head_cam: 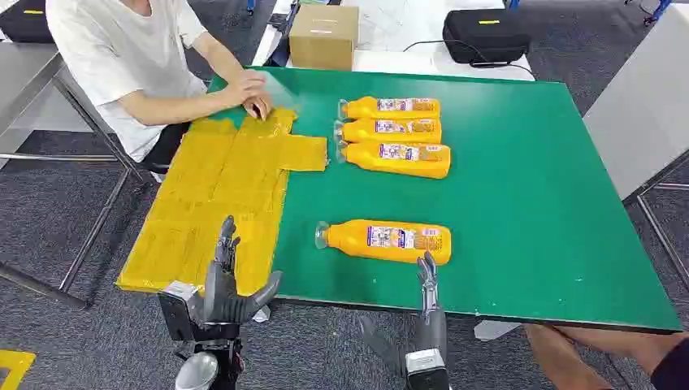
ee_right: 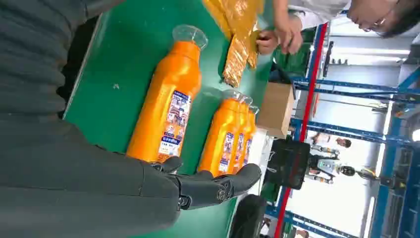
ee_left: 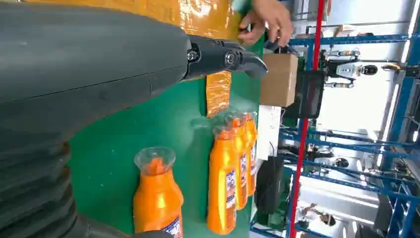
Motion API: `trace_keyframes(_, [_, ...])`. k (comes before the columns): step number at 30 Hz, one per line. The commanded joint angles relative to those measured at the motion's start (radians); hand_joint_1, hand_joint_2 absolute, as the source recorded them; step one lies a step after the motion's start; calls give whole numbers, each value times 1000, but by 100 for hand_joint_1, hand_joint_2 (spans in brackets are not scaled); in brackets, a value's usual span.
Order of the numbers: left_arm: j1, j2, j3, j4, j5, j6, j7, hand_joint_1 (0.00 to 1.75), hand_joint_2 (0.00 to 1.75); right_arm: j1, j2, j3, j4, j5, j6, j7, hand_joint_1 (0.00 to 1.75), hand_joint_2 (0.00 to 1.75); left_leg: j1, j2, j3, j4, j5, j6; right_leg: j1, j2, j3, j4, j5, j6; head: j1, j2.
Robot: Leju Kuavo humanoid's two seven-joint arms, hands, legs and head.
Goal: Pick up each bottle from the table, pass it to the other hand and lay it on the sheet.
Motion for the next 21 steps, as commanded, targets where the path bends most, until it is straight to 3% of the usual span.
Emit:
trace_keyframes(1, [-20, 20, 0, 19, -2, -2, 14, 0, 175, -26, 15, -66, 10, 34, 8, 10, 0, 175, 0, 0, 3, -1, -1, -1, 0, 0, 3, -1, -1, -1, 0, 0])
trace_keyframes(5, [-21, 20, 1, 19, -3, -2, 15, 0, 175, -28, 14, -71, 8, 37, 13, 14, 0, 175, 1, 1, 7, 0, -3, -1, 1, 0, 7, -1, -3, -2, 0, 0])
trace_keyframes(6, [-21, 20, 0, 20, -3, -2, 15, 0, 175, -28, 14, -73, 11, 49, 19, 22, 0, 175, 0, 0, 2, -1, -1, 0, 0, 0, 2, -1, -1, -1, 0, 0])
trace_keyframes(8, [-22, 24, -4, 21, -9, -15, 21, 0, 175, -49, -14, -67, 48, 225, 27, 125, 0, 175, 1, 1, 4, -1, -2, -1, 1, 0, 5, -1, -1, -1, 0, 0])
trace_keyframes(14, [-36, 29, -28, 3, -15, -55, 34, 0, 175, -143, -119, -121, 62, 472, 125, 239, 0, 175, 0, 0, 4, -1, -1, 0, 0, 0, 4, -2, -1, -1, 0, 0])
trace_keyframes(21, [-37, 32, -28, 2, -20, -79, 45, 0, 175, -239, -155, -173, 120, 585, 200, 310, 0, 175, -1, 2, 4, -1, -1, 0, 0, 1, 5, -1, 0, 0, 0, 0])
